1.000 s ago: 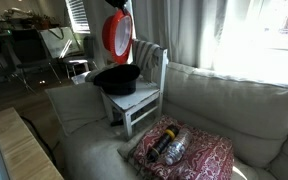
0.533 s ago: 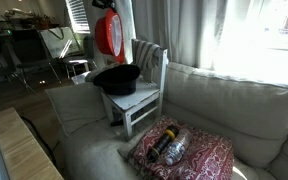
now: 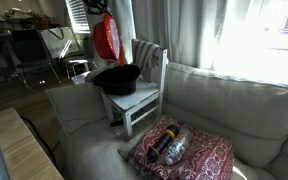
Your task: Pick up the black hat and put it upside down on the chair, pick up the red hat and put it in the black hat
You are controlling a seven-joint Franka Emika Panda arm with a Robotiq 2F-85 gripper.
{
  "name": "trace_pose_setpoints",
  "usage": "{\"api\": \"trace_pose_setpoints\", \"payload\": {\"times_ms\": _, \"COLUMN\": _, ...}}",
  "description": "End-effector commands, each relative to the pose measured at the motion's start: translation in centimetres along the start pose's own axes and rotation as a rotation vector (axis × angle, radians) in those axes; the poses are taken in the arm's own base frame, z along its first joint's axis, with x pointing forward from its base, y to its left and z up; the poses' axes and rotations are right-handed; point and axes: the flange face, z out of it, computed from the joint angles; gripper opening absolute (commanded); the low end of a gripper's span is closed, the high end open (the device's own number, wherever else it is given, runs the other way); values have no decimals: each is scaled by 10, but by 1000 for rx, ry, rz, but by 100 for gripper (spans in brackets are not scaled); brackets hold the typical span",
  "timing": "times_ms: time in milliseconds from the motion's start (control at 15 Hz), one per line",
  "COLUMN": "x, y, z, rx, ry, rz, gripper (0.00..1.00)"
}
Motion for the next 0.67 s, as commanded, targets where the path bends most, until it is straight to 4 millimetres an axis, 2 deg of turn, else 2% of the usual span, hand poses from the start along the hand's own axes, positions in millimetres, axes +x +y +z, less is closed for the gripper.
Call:
{"api": "trace_pose_setpoints", "payload": {"times_ms": 0, "x": 1, "y": 2, "z": -1, "rx": 0, "ry": 0, "rz": 3, "gripper": 3}}
{"api": "trace_pose_setpoints", "payload": {"times_ms": 333, "x": 8, "y": -47, "z": 5, "rx": 5, "ry": -7, "rz": -264, "gripper": 1}}
{"api": "trace_pose_setpoints", "payload": {"times_ms": 600, "x": 7, "y": -71, "z": 10, "rx": -90, "ry": -34, "rz": -392, "gripper": 1}}
